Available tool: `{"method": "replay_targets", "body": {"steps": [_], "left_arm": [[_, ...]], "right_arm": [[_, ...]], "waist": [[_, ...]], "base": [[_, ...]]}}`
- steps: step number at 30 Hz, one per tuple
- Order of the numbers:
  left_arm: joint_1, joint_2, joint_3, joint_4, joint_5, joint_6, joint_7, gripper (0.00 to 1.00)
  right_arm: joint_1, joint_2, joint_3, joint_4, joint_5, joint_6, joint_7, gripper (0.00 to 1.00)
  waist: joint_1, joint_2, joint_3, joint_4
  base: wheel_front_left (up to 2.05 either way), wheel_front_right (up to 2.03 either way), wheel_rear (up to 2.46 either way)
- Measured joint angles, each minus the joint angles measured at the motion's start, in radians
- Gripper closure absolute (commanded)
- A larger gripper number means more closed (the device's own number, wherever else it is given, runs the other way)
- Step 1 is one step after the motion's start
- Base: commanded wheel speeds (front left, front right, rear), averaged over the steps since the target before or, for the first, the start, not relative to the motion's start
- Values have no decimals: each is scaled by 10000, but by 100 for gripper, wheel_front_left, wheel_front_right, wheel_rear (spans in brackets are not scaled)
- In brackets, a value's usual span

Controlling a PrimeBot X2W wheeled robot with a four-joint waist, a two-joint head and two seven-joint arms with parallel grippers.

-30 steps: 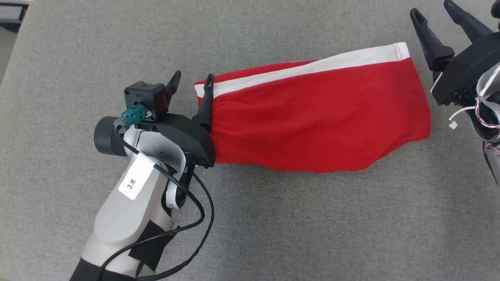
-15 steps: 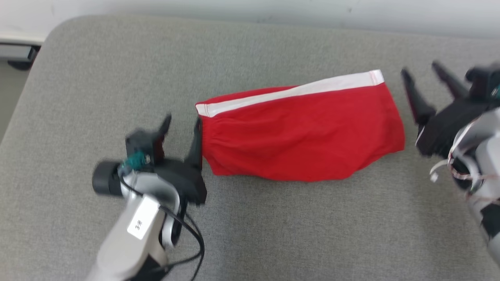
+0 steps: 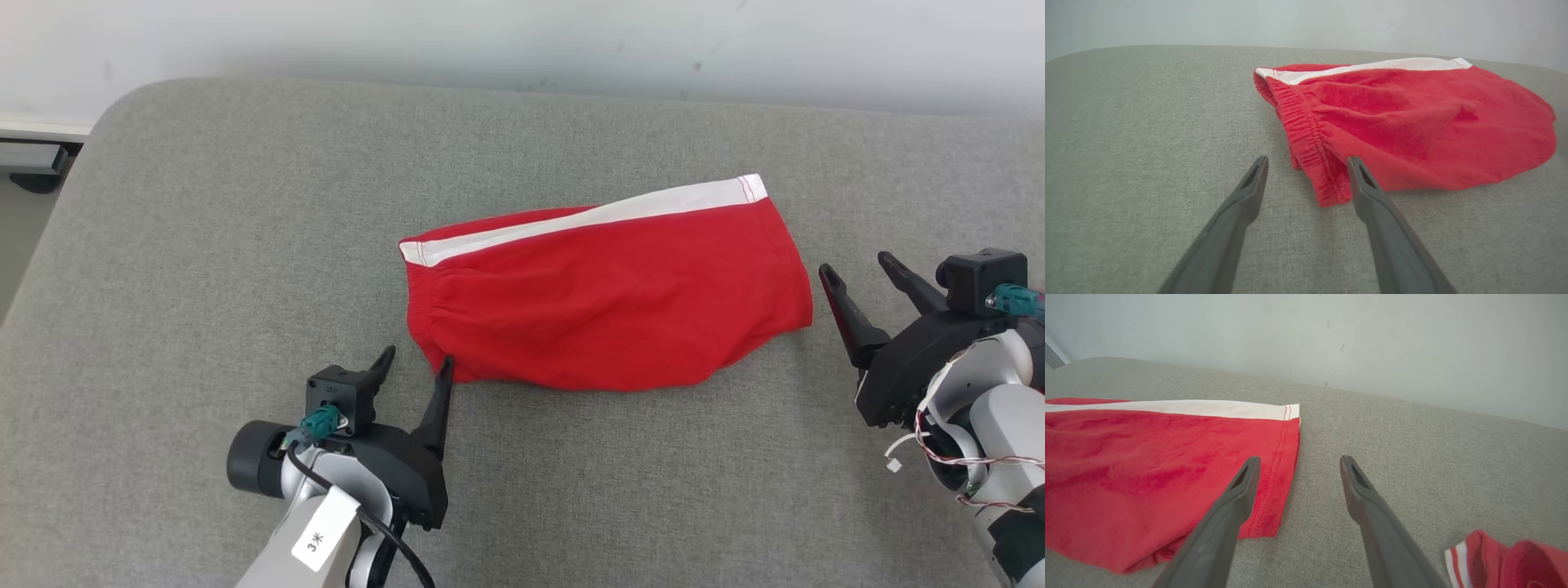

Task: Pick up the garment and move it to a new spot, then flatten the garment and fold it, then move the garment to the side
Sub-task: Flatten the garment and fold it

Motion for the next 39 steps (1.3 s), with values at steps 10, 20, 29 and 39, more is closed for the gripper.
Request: {"method": "replay_targets", "body": {"steps": [10, 20, 29, 39], "left_arm": [[50, 54, -307, 188, 82, -238, 314, 0], [-533, 81, -242, 558, 290, -219, 416, 0], [-945, 77, -328, 779, 422, -234, 410, 89], [-946, 61, -474, 999, 428, -405, 278, 100]], "right_arm": [[-83, 13, 332, -105, -98, 2, 190, 0], [-345, 142, 604, -148, -205, 21, 393, 0], [-471, 94, 794, -36, -303, 105, 566, 0], [-148, -690, 1712, -460, -861, 384, 1072, 0]], "waist": [[2, 1, 339, -22], [2, 2, 765, -28], [3, 3, 971, -109], [2, 3, 935, -67]], "base": [[0, 0, 0], [0, 0, 0], [0, 0, 0], [0, 0, 0]]}}
